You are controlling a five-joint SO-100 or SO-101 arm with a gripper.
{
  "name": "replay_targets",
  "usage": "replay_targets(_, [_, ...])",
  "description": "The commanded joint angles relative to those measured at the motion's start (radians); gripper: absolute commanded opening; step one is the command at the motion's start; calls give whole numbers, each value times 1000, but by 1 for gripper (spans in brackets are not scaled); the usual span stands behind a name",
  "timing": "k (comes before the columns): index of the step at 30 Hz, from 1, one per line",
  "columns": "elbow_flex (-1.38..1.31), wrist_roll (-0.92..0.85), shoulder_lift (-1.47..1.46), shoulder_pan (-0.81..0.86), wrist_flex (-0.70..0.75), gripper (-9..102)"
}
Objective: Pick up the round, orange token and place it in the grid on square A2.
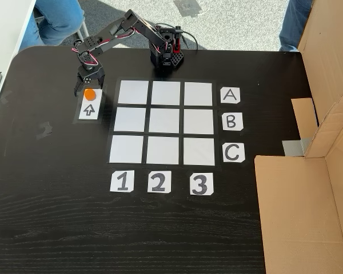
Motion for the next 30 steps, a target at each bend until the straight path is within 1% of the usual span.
replay_targets(1, [-35,-29,2,-9,-3,45])
replay_targets(22, [-54,-241,-44,15,-69,44])
replay_targets(23, [-54,-250,-48,18,-71,42])
replay_targets(24, [-54,-259,-51,20,-72,33])
replay_targets(25, [-54,-264,-52,20,-75,22])
replay_targets(26, [-52,-265,-55,23,-86,3])
replay_targets(27, [-52,-265,-58,25,-95,0])
replay_targets(30, [-49,-265,-67,32,-109,0])
